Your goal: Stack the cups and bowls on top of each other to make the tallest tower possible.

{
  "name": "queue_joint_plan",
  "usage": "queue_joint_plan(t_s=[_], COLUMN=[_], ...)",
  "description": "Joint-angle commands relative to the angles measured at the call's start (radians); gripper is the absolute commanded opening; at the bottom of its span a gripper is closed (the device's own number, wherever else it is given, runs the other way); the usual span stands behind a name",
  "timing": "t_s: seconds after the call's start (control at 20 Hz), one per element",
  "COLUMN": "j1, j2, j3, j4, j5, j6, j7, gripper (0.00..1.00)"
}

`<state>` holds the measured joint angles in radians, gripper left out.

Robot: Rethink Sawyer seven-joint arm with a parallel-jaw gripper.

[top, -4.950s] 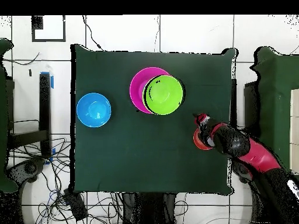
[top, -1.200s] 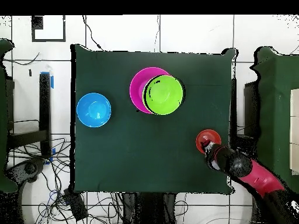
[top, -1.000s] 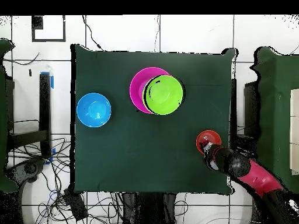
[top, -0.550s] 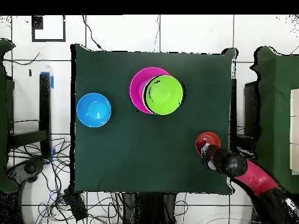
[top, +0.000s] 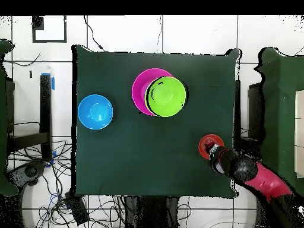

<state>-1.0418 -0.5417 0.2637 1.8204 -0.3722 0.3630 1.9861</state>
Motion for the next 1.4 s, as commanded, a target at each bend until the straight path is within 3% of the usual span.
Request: queue_joint_plan(t_s=[0.05,0.55,1.4], j1=[0.056,0.049,0.051], j2=[-0.122,-0.113,-0.020], j3=[0.048,0.063,0.101], j4=[0.067,0.081,0.078], j5=[0.018,0.028,0.044], j6=[0.018,-0.001,-0.077], j7=[0.049,0.058,0.087], gripper=[1.00,1.00,1.00])
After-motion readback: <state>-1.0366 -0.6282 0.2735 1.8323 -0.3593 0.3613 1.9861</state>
